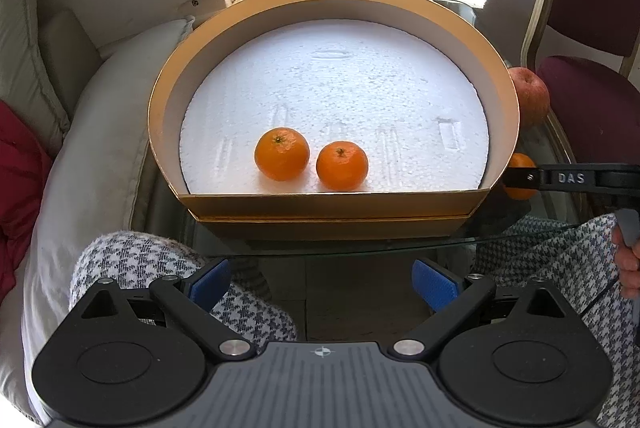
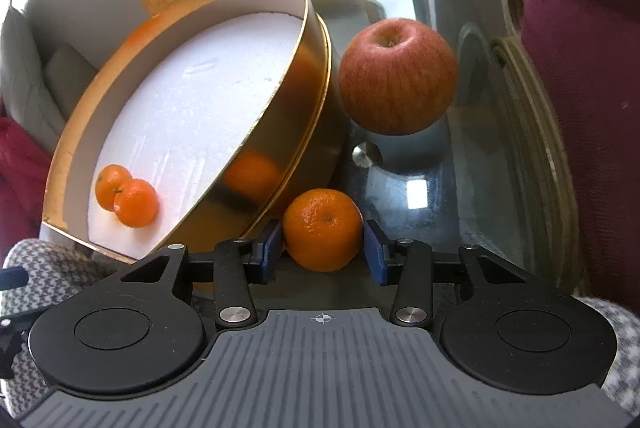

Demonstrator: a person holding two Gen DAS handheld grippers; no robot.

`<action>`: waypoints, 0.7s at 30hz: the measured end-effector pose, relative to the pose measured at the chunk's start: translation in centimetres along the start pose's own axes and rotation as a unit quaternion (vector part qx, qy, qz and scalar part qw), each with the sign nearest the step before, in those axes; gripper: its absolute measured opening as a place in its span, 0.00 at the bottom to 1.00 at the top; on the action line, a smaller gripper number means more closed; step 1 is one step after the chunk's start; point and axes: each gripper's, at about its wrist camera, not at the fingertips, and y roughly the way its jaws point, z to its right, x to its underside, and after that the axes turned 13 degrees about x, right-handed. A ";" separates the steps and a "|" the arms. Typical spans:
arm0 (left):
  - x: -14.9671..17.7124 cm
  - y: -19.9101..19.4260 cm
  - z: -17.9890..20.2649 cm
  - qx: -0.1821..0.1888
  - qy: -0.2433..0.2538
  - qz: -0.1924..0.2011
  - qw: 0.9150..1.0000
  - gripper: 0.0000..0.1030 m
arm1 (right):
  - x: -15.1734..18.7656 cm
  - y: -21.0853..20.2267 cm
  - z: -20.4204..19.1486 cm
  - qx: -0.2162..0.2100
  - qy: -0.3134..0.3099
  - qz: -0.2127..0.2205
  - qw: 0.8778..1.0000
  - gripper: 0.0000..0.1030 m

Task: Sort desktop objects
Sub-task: 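Grasp a third mandarin beside the box with the right tool, then place the third mandarin in line with the others and release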

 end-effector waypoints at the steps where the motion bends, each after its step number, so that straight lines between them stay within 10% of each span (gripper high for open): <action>1: 0.1 0.0 -0.1 0.002 -0.001 0.001 1.000 0.96 | 0.1 -0.6 -0.1 0.007 0.000 0.002 1.000 0.44; 12: 0.4 -0.4 -1.7 0.030 -0.025 0.018 0.999 0.96 | -3.2 -7.7 -5.3 0.013 -0.047 0.098 0.994 0.44; 21: 1.1 -1.1 -4.3 0.030 -0.053 0.028 0.998 0.96 | -3.1 -1.0 -13.7 0.014 -0.152 -0.006 0.988 0.44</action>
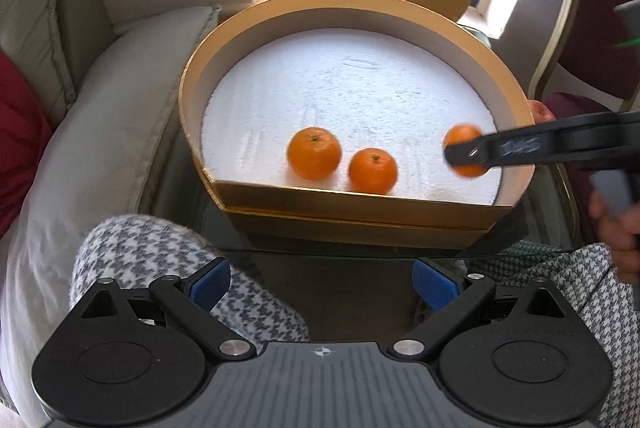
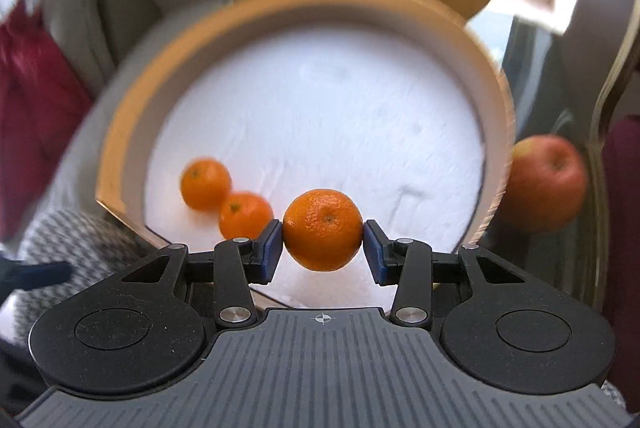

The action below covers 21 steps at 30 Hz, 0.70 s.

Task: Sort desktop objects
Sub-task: 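Place the third mandarin in line with the others and release, then pull the right tool back from the box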

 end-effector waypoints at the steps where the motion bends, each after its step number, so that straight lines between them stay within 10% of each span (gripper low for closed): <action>1: 0.1 0.0 -0.3 -0.001 -0.003 0.000 1.000 0.95 | 0.0 0.7 -0.5 0.004 -0.005 -0.010 1.000 0.44; 11: 0.2 -0.1 -1.2 -0.001 -0.015 0.000 1.000 0.96 | -0.5 3.6 -1.8 0.016 -0.031 -0.052 0.998 0.51; 21: 0.3 -1.4 0.2 -0.012 0.006 0.012 1.000 0.96 | 1.4 -3.7 1.7 -0.005 0.058 0.010 0.998 0.67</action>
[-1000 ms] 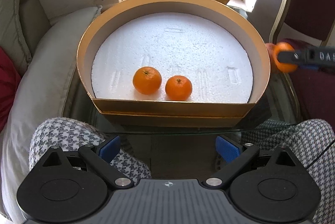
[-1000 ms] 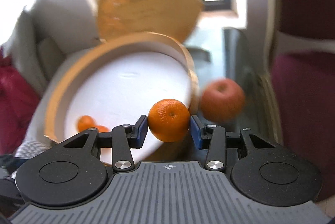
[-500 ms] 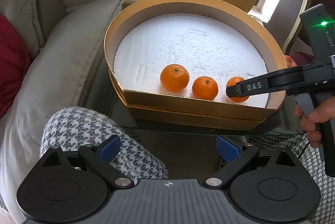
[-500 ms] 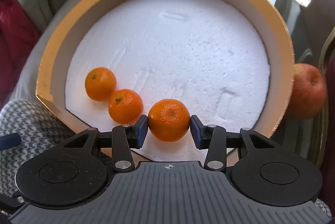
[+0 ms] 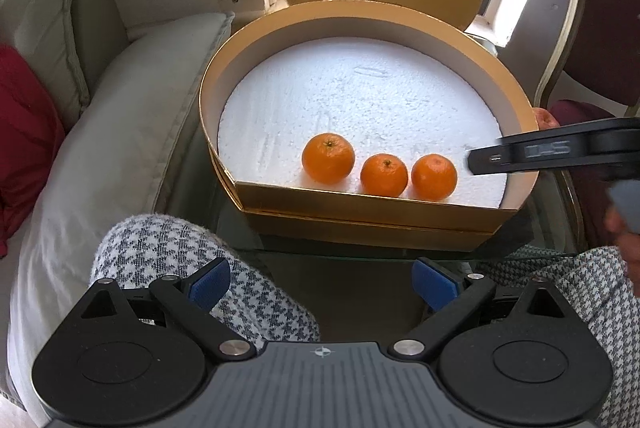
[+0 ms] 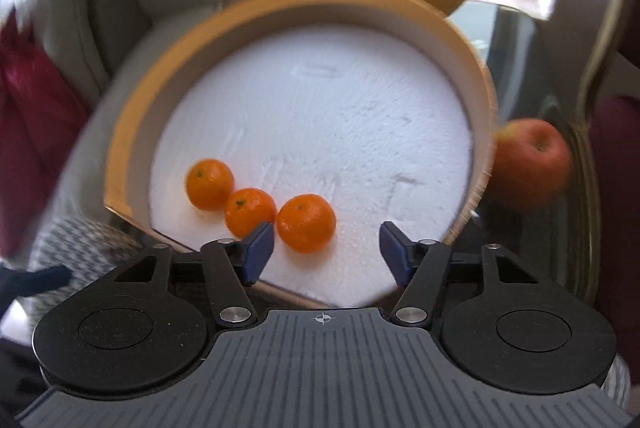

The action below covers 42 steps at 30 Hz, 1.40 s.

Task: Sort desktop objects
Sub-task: 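Pull the right tool back from the box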

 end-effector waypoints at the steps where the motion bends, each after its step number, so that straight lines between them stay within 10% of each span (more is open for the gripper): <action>1: 0.0 -0.1 0.2 -0.001 0.003 0.001 1.000 0.96 | 0.4 -0.9 0.7 -0.008 0.017 0.005 1.000 0.68; 18: 0.9 -3.6 4.3 -0.022 0.051 0.047 0.997 0.99 | 5.1 -9.9 4.0 -0.040 0.078 0.078 0.993 0.76; 42: -0.3 -3.2 4.1 -0.015 0.075 0.021 0.997 0.99 | 6.7 -9.7 3.5 -0.058 0.098 0.069 0.991 0.79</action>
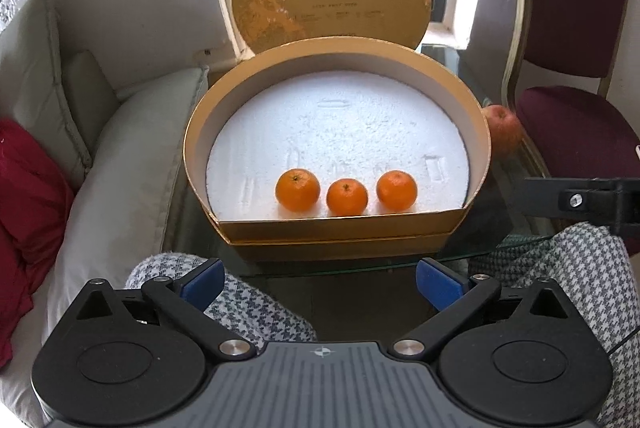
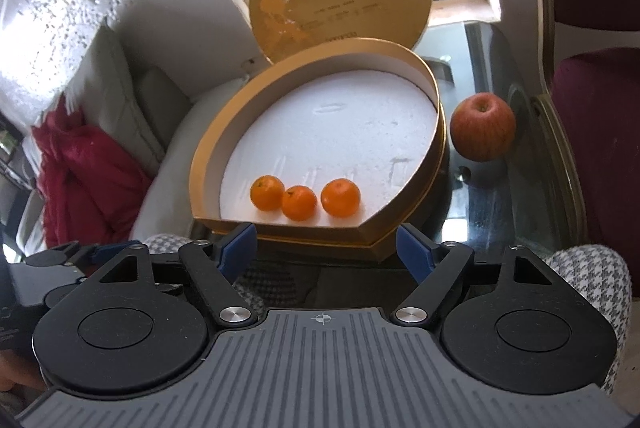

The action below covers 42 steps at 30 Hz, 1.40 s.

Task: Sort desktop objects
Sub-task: 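Pull the right tool back from the box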

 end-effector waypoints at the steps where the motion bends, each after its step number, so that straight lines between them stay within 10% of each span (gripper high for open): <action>1: -0.2 -0.2 -0.2 -0.001 -0.001 0.002 1.000 0.99 | -0.2 -0.2 0.0 0.000 0.004 0.004 1.000 0.79; 23: 1.0 -4.7 -0.6 0.013 -0.028 0.078 0.996 0.99 | 0.4 -6.2 -1.4 0.003 -0.022 0.071 0.997 0.83; 42: 0.5 -1.1 -1.9 0.002 -0.046 0.023 0.999 0.99 | -0.1 -2.5 0.4 0.008 0.013 0.034 0.999 0.84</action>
